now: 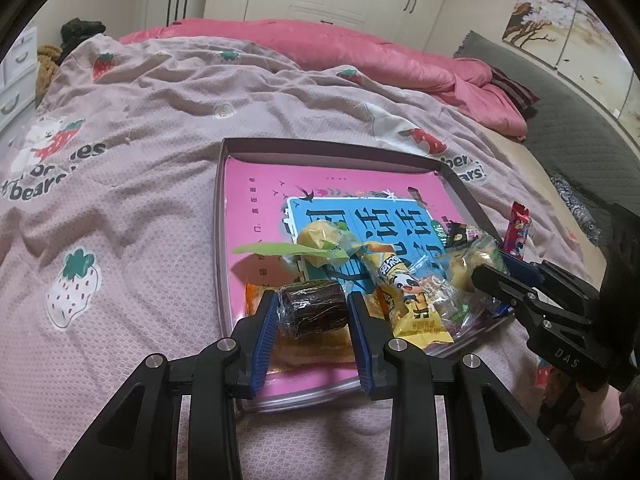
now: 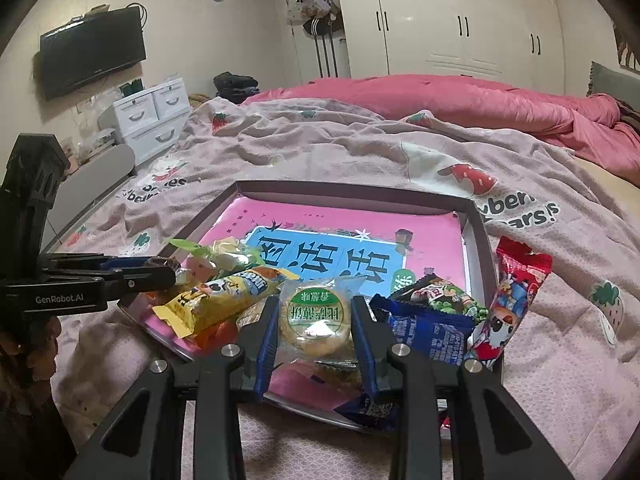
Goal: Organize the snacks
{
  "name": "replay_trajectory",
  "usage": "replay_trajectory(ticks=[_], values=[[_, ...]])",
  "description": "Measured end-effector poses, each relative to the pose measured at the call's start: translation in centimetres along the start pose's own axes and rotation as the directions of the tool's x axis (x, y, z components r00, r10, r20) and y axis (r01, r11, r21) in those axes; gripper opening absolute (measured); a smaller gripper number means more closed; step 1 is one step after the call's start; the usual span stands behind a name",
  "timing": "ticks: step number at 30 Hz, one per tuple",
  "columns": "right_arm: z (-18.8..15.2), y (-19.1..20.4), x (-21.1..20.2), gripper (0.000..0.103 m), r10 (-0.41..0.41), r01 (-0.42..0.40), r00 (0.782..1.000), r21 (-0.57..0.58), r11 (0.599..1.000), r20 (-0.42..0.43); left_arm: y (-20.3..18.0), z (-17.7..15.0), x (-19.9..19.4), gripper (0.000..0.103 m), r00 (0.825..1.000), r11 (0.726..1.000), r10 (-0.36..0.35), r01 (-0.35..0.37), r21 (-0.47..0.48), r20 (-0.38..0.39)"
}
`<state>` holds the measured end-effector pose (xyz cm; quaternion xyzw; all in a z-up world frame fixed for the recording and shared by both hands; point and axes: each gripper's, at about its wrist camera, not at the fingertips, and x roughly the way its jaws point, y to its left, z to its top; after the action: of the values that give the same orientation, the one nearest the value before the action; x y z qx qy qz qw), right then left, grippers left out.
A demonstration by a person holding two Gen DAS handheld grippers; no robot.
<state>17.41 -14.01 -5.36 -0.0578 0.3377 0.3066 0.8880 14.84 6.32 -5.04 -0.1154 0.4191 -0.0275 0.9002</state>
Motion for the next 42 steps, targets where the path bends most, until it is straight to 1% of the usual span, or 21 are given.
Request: replay_trajectory(ticks=[9,13,15,16,17,18,20,23,26,27,29,32,34,35,36,38,42], values=[[0.0,0.2,-0.3,0.039,0.004,-0.004,1.0,-0.007,1.0,0.011,0.0,-0.1,0.1,0.036,1.0,1.0,-0.001,0.001,-0.002,-0.004],[0.1,0.3,-0.6,0.044,0.005,-0.005,1.0,-0.003,1.0,0.016,-0.2,-0.1,0.0,0.037,1.0,1.0,0.001,-0.001,0.004,-0.003],[0.1,0.3,-0.8,0.044,0.002,-0.002,1.0,-0.002,1.0,0.02,-0.2,0.0,-0.1,0.038,1.0,1.0,0.003,-0.003,0.004,0.001],[0.1,0.4,-1.0,0.044,-0.004,0.004,1.0,-0.006,1.0,0.024,-0.2,0.0,-0.2,0.039,1.0,1.0,0.002,-0.002,0.004,0.002],[0.1,0.5,-1.1,0.045,-0.008,0.008,1.0,-0.008,1.0,0.027,-0.3,0.1,-0.3,0.044,1.0,1.0,0.002,-0.002,0.004,0.003],[0.1,0.5,-1.3,0.047,-0.01,0.011,0.999,-0.01,1.0,0.031,-0.3,0.1,-0.3,0.05,1.0,1.0,0.003,-0.003,0.003,0.004],[0.2,0.6,-1.5,0.05,-0.014,0.014,0.999,-0.011,1.0,0.037,-0.3,0.1,-0.5,0.054,1.0,1.0,0.004,-0.004,0.003,0.007],[0.2,0.6,-1.7,0.051,-0.023,0.024,0.999,-0.014,1.0,0.04,-0.3,0.1,-0.7,0.054,1.0,1.0,0.005,-0.005,0.002,0.01],[0.2,0.6,-2.1,0.052,-0.031,0.032,0.998,-0.011,0.999,0.046,-0.5,0.2,-1.0,0.058,1.0,1.0,0.006,-0.006,0.005,0.017],[0.2,0.6,-2.4,0.052,-0.038,0.039,0.998,-0.01,0.999,0.052,-0.5,0.2,-1.1,0.06,1.0,1.0,0.006,-0.006,0.006,0.02],[0.2,0.6,-2.7,0.056,-0.044,0.045,0.997,-0.007,0.999,0.056,-0.6,0.2,-1.5,0.061,1.0,1.0,0.005,-0.005,0.007,0.028],[0.2,0.6,-3.4,0.058,-0.053,0.053,0.996,-0.001,0.999,0.066,-0.9,0.1,-2.2,0.062,0.999,1.0,0.008,-0.009,0.01,0.04],[0.2,0.7,-3.9,0.06,-0.064,0.064,0.995,0.001,0.998,0.072,-1.0,0.0,-2.6,0.065,0.999,1.0,0.013,-0.014,0.014,0.046],[0.1,0.8,-4.2,0.06,-0.064,0.064,0.995,0.002,0.998,0.074,-1.1,0.0,-2.9,0.07,0.999,1.0,0.015,-0.016,0.016,0.048],[0.1,0.8,-4.5,0.061,-0.066,0.066,0.995,0.004,0.998,0.075,-1.2,-0.1,-3.2,0.072,0.999,1.0,0.016,-0.017,0.016,0.05],[0.0,0.9,-5.2,0.061,-0.076,0.076,0.994,0.012,0.997,0.082,-1.4,-0.4,-3.7,0.072,0.998,1.0,0.016,-0.017,0.012,0.053],[-0.2,1.2,-7.0,0.068,-0.103,0.1,0.989,0.034,0.994,0.106,-2.0,-1.0,-4.6,0.075,0.999,1.0,0.023,-0.024,0.008,0.049]])
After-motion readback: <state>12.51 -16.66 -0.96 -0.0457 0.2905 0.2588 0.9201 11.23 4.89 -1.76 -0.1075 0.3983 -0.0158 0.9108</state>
